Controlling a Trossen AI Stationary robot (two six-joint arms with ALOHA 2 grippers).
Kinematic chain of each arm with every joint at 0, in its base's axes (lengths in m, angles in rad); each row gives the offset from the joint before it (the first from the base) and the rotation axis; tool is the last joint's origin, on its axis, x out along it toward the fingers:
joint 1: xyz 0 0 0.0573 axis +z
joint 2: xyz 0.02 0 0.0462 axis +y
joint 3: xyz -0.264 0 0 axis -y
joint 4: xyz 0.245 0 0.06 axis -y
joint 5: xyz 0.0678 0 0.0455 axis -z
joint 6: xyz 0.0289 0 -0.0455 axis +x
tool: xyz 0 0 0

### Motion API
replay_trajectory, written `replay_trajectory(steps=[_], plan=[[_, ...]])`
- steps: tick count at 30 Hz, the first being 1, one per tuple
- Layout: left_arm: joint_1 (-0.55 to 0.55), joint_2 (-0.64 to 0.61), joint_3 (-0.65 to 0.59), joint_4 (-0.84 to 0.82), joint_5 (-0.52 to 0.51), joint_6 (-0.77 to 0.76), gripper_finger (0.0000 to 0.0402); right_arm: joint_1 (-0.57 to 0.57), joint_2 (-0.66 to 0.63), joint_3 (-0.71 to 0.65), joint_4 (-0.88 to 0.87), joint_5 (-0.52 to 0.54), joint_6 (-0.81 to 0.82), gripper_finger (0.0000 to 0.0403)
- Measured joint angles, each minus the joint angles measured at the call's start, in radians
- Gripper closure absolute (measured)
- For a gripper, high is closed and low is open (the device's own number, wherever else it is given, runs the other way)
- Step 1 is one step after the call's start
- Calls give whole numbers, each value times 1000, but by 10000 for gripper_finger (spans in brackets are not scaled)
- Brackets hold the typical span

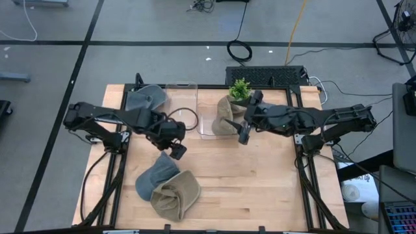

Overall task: Pick & Place hat
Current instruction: Put the brown cap into the right transparent bin

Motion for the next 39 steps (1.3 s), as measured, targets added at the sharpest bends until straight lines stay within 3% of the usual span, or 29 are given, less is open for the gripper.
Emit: replay_trajectory(steps=[6,17,25,32,39], plan=[[-40,0,-99,107,27,5,82,0,0,0,-54,-118,5,108],[-132,0,-201,288,18,-82,82,0,0,0,-53,-117,26,108],[-213,12,-216,305,-8,-129,82,0,0,0,-52,-116,48,108],[-263,102,-215,403,-30,-152,82,0,0,0,-50,-116,49,108],[-271,212,-215,399,0,-160,83,0,0,0,-48,-116,50,108]])
